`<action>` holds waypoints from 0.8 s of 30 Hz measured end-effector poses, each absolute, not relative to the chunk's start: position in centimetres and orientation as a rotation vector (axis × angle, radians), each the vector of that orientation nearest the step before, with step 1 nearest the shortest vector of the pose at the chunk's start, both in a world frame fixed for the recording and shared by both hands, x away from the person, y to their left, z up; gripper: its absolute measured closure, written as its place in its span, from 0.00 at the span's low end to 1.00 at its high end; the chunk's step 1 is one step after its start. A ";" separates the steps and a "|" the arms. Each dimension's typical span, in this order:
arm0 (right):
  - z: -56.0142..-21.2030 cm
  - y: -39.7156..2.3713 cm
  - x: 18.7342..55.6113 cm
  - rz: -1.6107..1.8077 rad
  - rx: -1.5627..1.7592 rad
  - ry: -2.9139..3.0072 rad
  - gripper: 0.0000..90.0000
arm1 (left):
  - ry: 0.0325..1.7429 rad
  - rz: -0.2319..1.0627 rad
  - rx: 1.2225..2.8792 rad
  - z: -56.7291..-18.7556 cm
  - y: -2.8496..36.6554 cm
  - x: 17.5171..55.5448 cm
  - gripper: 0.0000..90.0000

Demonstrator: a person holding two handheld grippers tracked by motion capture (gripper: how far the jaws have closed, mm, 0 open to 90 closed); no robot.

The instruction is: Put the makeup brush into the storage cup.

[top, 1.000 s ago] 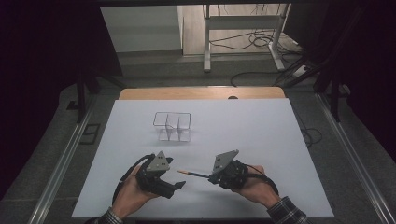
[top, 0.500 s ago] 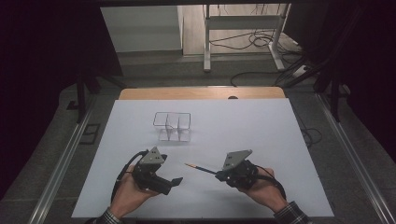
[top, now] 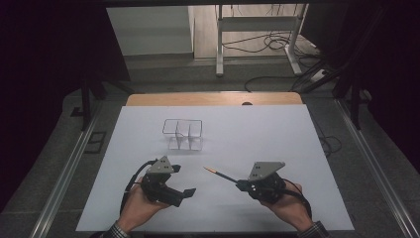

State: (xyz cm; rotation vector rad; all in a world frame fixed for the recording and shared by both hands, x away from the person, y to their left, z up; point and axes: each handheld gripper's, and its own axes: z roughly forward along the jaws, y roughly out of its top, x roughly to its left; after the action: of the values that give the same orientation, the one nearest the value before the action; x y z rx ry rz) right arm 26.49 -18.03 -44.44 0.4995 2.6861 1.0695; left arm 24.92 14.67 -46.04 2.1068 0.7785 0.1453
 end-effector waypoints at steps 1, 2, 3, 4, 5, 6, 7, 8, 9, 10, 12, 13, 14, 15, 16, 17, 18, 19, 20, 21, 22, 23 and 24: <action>-44.4 -18.1 26.4 1.076 0.506 2.679 0.94 | 0.780 0.140 2.099 -46.0 14.6 24.9 0.08; -44.3 -18.3 26.3 1.089 0.520 2.668 0.94 | 0.782 0.133 2.092 -46.0 14.6 25.0 0.08; -44.2 -18.4 26.3 1.097 0.525 2.660 0.94 | 0.785 0.121 2.082 -46.1 14.6 25.0 0.09; -44.2 -18.6 26.2 1.105 0.534 2.650 0.94 | 0.789 0.114 2.073 -46.1 14.6 25.0 0.10; -44.1 -18.7 26.1 1.117 0.546 2.640 0.94 | 0.796 0.101 2.058 -46.1 14.5 25.0 0.10; -44.0 -18.8 26.0 1.126 0.559 2.630 0.94 | 0.799 0.090 2.049 -46.1 14.5 25.0 0.11; -44.0 -18.9 26.0 1.133 0.566 2.623 0.94 | 0.807 0.070 2.027 -46.1 14.5 25.1 0.12; -44.0 -18.9 25.9 1.143 0.575 2.614 0.94 | 0.812 0.056 2.012 -46.0 14.5 25.1 0.14; -44.0 -19.0 25.8 1.147 0.583 2.606 0.94 | 0.820 0.041 1.993 -46.0 14.5 25.2 0.15; -43.9 -19.0 25.8 1.153 0.589 2.598 0.94 | 0.828 0.025 1.975 -46.0 14.5 25.2 0.17; -43.9 -18.9 25.7 1.171 0.605 2.582 0.94 | 0.845 -0.012 1.932 -45.9 14.5 25.4 0.21; -43.9 -18.9 25.6 1.178 0.612 2.579 0.94 | 0.852 -0.027 1.914 -45.9 14.5 25.4 0.22; -43.9 -18.8 25.6 1.182 0.621 2.573 0.94 | 0.858 -0.044 1.894 -45.9 14.5 25.5 0.24; -43.9 -18.8 25.6 1.189 0.629 2.567 0.94 | 0.858 -0.058 1.876 -45.9 14.5 25.6 0.25; -43.9 -18.7 25.5 1.196 0.637 2.561 0.94 | 0.861 -0.073 1.859 -45.9 14.5 25.6 0.27; -43.9 -18.6 25.5 1.203 0.643 2.554 0.94 | 0.863 -0.087 1.844 -45.9 14.4 25.7 0.28; -43.9 -18.6 25.5 1.211 0.645 2.549 0.94 | 0.864 -0.097 1.833 -45.9 14.4 25.7 0.30; -43.9 -18.5 25.5 1.217 0.649 2.544 0.94 | 0.864 -0.112 1.824 -45.9 14.3 25.8 0.31; -43.9 -18.4 25.4 1.230 0.656 2.537 0.94 | 0.865 -0.116 1.820 -45.9 14.1 25.8 0.33; -43.8 -18.3 25.3 1.240 0.662 2.532 0.94 | 0.863 -0.123 1.818 -45.9 13.9 25.8 0.34; -43.8 -18.2 25.3 1.249 0.659 2.524 0.94 | 0.862 -0.126 1.816 -46.0 13.8 25.8 0.36; -43.8 -18.1 25.3 1.249 0.663 2.523 0.94 | 0.860 -0.138 1.811 -46.0 13.6 25.9 0.38; -43.8 -18.0 25.2 1.261 0.664 2.514 0.94 | 0.857 -0.143 1.805 -46.0 13.5 25.9 0.40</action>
State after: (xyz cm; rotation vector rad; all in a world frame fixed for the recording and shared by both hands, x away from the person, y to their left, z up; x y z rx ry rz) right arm 25.23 -18.03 -43.83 0.6641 2.5144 1.2611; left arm 25.94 13.49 -45.99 1.8048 0.8566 -0.1433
